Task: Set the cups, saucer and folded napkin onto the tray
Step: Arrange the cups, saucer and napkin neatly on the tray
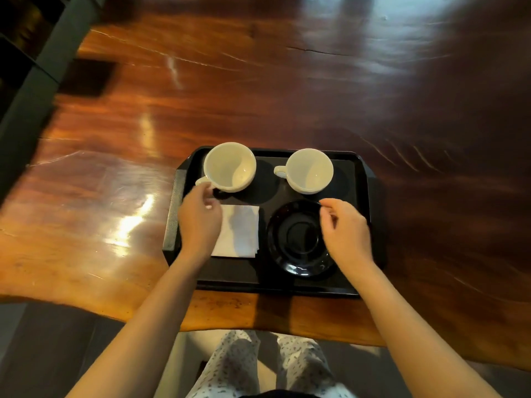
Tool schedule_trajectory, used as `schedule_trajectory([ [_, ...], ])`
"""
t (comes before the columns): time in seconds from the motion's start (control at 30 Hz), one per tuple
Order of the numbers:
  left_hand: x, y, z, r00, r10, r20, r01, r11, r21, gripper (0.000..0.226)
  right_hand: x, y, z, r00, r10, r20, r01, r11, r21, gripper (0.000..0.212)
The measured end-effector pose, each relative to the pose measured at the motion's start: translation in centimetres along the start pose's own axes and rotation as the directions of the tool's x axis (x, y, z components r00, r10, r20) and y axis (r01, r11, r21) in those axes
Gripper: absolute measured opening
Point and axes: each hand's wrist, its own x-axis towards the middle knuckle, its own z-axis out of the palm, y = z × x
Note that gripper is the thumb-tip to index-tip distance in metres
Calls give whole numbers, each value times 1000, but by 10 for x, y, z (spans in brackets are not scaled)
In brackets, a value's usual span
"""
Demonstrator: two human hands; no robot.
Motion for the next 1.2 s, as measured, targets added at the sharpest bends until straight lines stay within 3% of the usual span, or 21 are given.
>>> schedule_trajectory([
  [0.07, 21, -15, -10, 998, -54, -7, 55, 998, 33, 44, 4, -28, 22, 982, -49, 184, 22, 989, 145, 38],
  [0.13, 40, -24, -12, 995, -57, 85, 49, 995, 86, 56, 16, -48, 50, 921, -57, 385, -25, 979, 204, 54],
  [0.2, 54, -26, -11, 981, 2, 192, -24, 994, 110, 61, 34, -59, 78, 890, -19, 455, -82, 976, 200, 69],
  [0.33, 77, -26, -12, 952, 88, 293, -111, 992, 62, 50, 56, -65, 113, 922, 14, 388, -116, 964, 240, 85],
  [0.57, 101, -25, -17, 915, 179, 361, -230, 968, 103, 45, 50, -70, 127, 979, 10, 206, -92, 914, 395, 71],
  [0.8, 118, -17, -18, 844, 240, 479, -318, 944, 86, 53, 43, -73, 131, 990, 83, 117, -122, 917, 381, 69],
  [0.9, 120, -18, -18, 845, 224, 485, -303, 949, 89, 57, 42, -74, 128, 981, 119, 156, -162, 938, 306, 75],
  [1.0, 98, -31, -25, 925, 110, 363, -141, 988, 59, 61, 29, -75, 117, 967, 152, 205, -186, 970, 158, 82],
  [1.1, 40, -50, -28, 927, 108, 359, -107, 994, -21, 63, 3, -73, 111, 949, 91, 301, -58, 991, -117, 77],
  [1.2, -4, -63, -18, 918, 12, 397, -35, 998, 49, 66, -15, -72, 123, 917, 85, 389, 20, 966, -258, 80],
])
